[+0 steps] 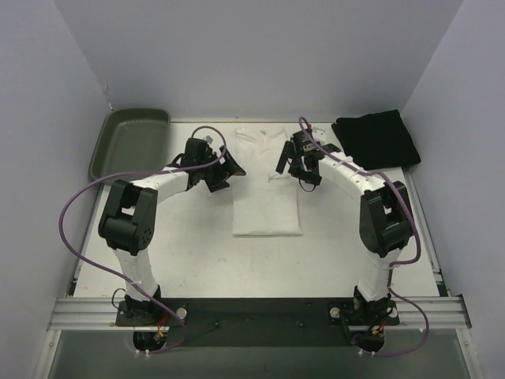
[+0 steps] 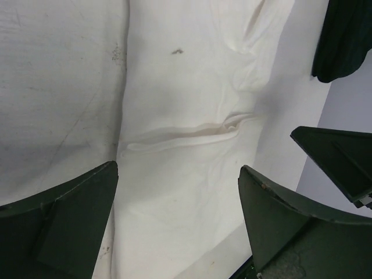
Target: Fold and stack the t-shirts
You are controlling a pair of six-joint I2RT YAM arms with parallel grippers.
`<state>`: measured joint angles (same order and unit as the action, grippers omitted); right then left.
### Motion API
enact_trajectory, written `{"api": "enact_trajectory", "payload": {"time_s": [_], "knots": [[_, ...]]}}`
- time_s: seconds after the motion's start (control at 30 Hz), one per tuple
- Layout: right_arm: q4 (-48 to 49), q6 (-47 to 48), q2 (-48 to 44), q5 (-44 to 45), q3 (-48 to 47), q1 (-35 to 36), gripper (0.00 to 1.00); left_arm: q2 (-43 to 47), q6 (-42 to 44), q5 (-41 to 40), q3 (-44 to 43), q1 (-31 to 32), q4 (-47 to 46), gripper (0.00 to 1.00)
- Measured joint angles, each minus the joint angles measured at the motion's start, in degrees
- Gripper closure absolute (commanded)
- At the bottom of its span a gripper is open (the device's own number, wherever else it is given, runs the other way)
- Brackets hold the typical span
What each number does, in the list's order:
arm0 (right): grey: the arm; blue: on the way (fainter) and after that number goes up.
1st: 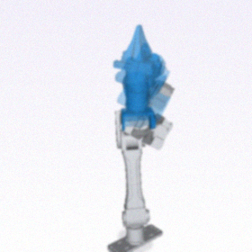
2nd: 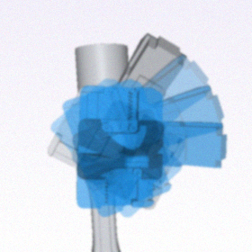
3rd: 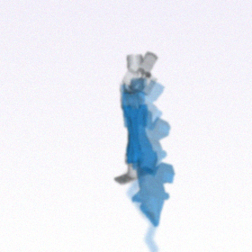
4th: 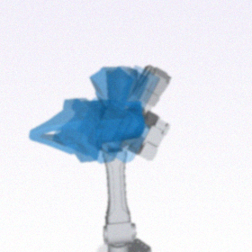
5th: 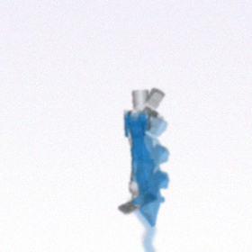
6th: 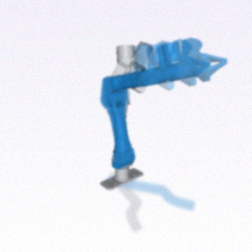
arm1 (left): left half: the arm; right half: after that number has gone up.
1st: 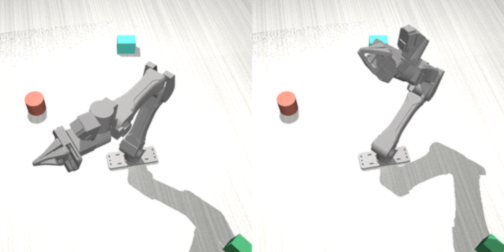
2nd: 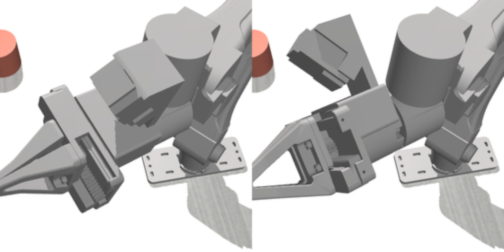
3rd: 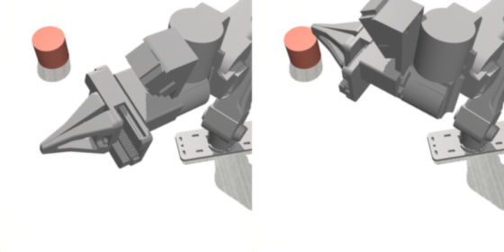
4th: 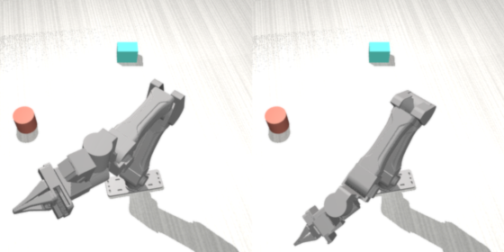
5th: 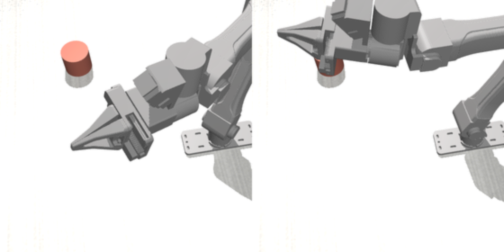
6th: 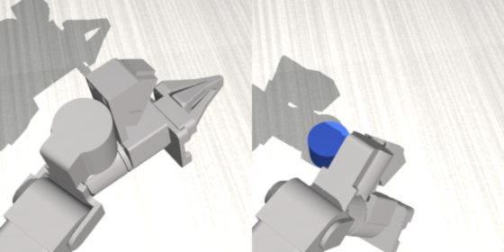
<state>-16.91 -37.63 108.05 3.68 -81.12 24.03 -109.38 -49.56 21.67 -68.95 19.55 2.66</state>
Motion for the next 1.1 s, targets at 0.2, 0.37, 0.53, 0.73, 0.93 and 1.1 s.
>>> {"api": "enact_trajectory", "payload": {"time_s": [0.2, 0.37, 0.53, 0.73, 0.93, 1.1], "knots": [[0.3, 1.4, -8.4, 1.8, 4.7, 2.3, 0.00, 10.5, -0.2, -0.9, 3.6, 0.2, -0.6, 0.05], [0.5, 1.5, -18.2, 2.6, 11.5, 7.8, 0.00, 24.7, 0.7, -3.0, 10.2, 5.6, -0.1, 0.04], [0.2, -1.0, -28.2, 4.8, 26.4, 12.0, 0.02, 34.7, 0.6, -5.0, 23.7, 10.9, 0.8, 0.04], [1.1, -3.5, -37.8, 6.7, 41.2, 12.0, 0.03, 40.2, 0.5, -7.6, 37.7, 11.3, 2.3, 0.03], [4.9, -4.8, -44.1, 6.5, 47.3, 12.0, 0.03, 39.8, 0.7, -8.6, 41.0, 11.4, -1.3, 0.03], [7.8, -5.9, -46.9, 6.3, 50.4, 11.6, 0.04, 34.6, -0.4, -7.9, 43.1, 11.4, -9.1, 0.03]]}}
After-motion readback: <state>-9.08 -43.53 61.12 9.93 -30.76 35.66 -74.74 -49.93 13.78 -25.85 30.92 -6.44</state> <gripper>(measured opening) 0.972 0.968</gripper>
